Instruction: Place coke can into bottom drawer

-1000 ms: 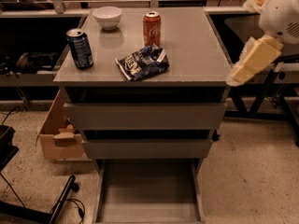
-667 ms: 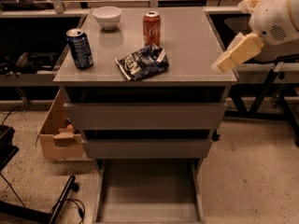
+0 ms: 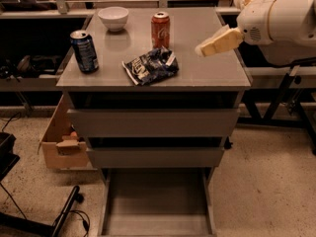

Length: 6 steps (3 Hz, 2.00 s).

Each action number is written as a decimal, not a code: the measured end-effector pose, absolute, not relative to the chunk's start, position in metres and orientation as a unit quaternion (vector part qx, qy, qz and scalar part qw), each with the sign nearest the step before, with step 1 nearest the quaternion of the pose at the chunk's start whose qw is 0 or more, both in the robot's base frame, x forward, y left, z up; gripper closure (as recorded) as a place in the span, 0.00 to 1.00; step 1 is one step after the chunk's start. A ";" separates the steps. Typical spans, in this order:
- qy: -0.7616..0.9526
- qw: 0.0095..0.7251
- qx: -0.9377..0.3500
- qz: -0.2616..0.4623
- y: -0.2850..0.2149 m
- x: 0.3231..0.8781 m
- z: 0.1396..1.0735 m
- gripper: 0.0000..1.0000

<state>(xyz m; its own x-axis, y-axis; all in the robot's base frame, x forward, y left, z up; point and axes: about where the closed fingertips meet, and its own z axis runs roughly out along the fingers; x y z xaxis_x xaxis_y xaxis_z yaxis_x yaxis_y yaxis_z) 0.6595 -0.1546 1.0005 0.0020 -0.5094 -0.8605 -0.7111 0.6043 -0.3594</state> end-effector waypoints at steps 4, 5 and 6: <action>0.679 0.601 -0.367 0.207 -0.069 0.824 0.957 0.00; 0.675 0.606 -0.363 0.214 -0.048 0.858 0.948 0.00; 0.673 0.608 -0.353 0.230 -0.029 0.875 0.939 0.18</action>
Offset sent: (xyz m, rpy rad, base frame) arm 0.0611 0.0264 -0.0239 0.1529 -0.0125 0.0136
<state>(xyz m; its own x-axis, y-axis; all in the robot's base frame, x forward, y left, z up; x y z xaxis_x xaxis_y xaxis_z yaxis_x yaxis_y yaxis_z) 0.8754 -0.0295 0.9386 -0.0108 -0.1949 -0.9808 -0.7543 0.6454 -0.1199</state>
